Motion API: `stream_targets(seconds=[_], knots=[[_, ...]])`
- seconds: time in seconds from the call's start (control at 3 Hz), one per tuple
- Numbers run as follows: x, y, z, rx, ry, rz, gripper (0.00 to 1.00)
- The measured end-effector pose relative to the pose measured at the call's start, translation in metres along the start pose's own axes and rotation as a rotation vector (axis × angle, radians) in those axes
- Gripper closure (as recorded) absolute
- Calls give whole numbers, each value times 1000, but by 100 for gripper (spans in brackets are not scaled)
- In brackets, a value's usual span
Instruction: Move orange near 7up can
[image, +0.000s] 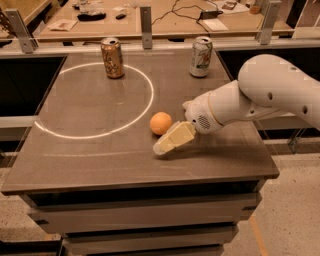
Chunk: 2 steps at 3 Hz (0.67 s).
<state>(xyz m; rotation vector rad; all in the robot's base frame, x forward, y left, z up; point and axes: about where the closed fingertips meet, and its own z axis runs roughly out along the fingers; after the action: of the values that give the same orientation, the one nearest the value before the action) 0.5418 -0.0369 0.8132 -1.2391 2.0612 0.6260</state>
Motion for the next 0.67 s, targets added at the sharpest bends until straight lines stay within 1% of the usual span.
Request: stream_targets(seconds=[0.33, 0.67], knots=[[-1, 0, 1, -2, 2, 5, 0], [-1, 0, 0, -2, 2, 6, 17]])
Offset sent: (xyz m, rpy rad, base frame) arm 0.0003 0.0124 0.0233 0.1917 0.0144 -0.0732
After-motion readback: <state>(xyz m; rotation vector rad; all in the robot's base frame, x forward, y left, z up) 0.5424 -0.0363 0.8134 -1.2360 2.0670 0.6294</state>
